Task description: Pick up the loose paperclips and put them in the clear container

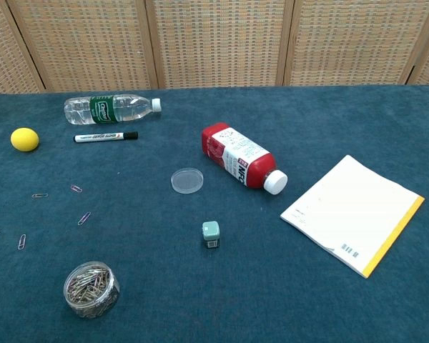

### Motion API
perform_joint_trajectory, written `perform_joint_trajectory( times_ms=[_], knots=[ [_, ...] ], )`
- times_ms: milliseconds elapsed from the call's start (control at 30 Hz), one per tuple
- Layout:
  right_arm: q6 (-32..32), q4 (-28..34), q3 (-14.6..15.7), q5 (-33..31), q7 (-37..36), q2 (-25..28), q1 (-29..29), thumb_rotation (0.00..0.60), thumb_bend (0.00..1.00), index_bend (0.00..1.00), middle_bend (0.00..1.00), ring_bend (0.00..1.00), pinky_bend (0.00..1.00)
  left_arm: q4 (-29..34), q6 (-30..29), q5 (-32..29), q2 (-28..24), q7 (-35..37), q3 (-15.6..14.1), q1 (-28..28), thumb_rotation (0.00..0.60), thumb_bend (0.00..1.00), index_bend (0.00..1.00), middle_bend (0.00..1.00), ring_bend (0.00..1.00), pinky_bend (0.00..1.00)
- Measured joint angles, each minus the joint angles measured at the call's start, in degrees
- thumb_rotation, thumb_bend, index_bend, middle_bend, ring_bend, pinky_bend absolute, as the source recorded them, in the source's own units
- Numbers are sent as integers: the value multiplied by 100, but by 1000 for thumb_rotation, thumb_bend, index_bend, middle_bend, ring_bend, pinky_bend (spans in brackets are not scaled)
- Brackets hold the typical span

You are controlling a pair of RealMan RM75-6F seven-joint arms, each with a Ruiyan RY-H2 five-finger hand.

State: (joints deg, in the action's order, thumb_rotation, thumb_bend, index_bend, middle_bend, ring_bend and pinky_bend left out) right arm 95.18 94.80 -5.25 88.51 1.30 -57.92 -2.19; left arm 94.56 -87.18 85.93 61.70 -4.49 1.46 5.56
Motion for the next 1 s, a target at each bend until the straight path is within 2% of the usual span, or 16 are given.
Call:
perform_joint_trajectory(
  times_ms=[200,467,700,1000],
  knots=[
    [-140,9,53,11,32,28,30,600,0,0,0,0,0,12,10,57,15,-102,-10,5,600,8,0,0,0,0],
    [-128,-87,-28,-33,-69,-74,90,600,0,0,0,0,0,-105,77,130,131,-90,-1,60,600,15,2,0,0,0],
    [-199,-114,-33,-78,-58,-99,122,600,0,0,0,0,0,-676,493,288,498,347,36,399,600,67,223,0,0,0],
    [-295,-137,-54,-150,-56,-117,173,600,0,0,0,0,0,-1938,1848,304,1296,595,-4,1161,600,161,343,0,0,0]
  ],
)
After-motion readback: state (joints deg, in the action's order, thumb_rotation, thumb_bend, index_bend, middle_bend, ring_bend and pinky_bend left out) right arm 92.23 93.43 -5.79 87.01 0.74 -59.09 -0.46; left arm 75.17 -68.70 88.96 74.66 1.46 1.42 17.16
